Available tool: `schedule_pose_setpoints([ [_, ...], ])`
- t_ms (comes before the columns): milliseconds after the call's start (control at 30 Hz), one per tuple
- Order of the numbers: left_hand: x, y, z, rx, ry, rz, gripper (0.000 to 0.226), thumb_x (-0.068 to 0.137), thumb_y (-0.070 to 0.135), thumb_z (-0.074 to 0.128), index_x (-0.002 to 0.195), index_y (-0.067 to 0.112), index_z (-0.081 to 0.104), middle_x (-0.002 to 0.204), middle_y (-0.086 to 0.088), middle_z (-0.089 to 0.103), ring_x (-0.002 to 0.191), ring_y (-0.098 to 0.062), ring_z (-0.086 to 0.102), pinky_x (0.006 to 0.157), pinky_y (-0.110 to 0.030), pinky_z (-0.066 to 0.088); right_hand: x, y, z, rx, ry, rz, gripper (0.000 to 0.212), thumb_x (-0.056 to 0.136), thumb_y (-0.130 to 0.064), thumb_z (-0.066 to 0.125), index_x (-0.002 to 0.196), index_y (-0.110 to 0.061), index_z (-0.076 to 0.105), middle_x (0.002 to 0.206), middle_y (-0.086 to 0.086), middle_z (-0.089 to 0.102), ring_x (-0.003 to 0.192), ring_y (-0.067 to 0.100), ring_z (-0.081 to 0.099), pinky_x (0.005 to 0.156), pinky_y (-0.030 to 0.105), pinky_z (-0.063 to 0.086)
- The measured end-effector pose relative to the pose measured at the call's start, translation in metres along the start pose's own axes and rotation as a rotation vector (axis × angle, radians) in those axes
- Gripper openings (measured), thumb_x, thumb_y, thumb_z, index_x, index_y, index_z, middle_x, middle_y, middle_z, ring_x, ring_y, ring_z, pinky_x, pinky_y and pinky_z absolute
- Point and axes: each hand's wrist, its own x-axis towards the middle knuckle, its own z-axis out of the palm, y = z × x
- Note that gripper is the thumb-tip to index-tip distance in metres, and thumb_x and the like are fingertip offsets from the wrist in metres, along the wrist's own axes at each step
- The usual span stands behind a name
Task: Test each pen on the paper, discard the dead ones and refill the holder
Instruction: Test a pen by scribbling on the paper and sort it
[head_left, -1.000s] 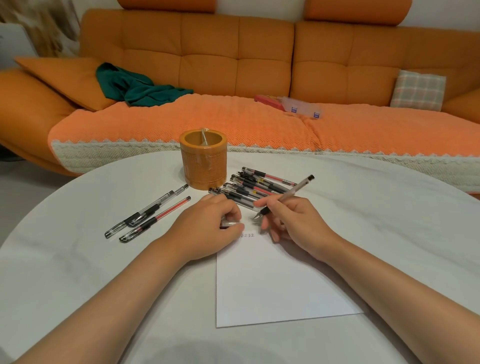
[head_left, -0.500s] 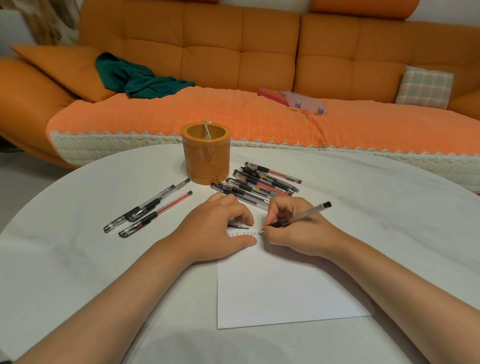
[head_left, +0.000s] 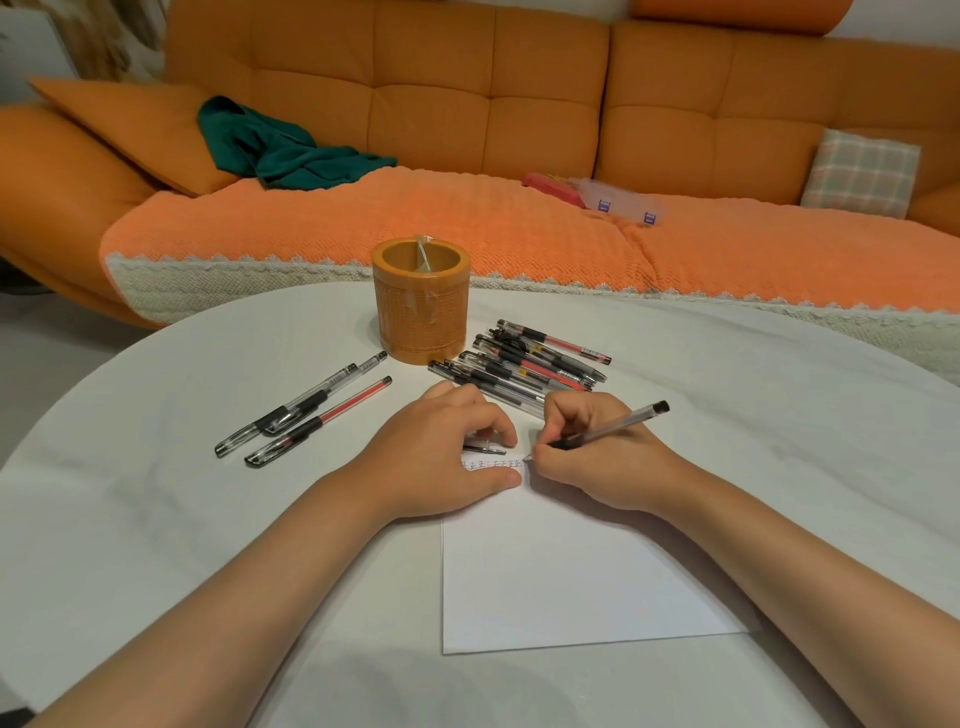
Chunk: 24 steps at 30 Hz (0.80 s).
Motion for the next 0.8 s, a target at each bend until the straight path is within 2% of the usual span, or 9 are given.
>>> schedule_pose_setpoints([
  [333,0.0003,-0.0012,0.0006,-0.021,-0.014,-0.01,0.032,0.076,0.059,0.072,0.103,0.043,0.063,0.099,0.017,0.055,0.102,-0.004,0.044,0.085,-0.03,0.046,-0.0009,0.0013,0.0016,0.003,0.01,-0.005,0.03,0.077,-0.001,0.07,0.06,-0.019,0.052,0.06,-0.011,0.055,0.055,0.007,0.045,0.051,0.02,0.036],
  [533,-0.0001,-0.0011,0.0009,-0.026,-0.014,-0.015,0.031,0.077,0.059,0.072,0.102,0.044,0.062,0.099,0.018,0.054,0.103,-0.004,0.044,0.086,-0.031,0.046,-0.0004,0.0039,0.0024,0.001,0.015,-0.016,0.023,0.074,0.002,0.068,0.064,-0.007,0.05,0.057,-0.011,0.05,0.053,0.008,0.041,0.05,0.021,0.033],
  [800,0.0002,-0.0026,0.0014,-0.031,-0.015,-0.016,0.032,0.077,0.06,0.072,0.102,0.043,0.062,0.1,0.018,0.055,0.103,-0.003,0.043,0.088,-0.031,0.046,-0.0031,0.0043,0.0017,0.001,0.016,-0.023,0.02,0.075,0.0,0.069,0.065,-0.006,0.053,0.059,-0.009,0.052,0.054,0.008,0.043,0.051,0.022,0.035],
])
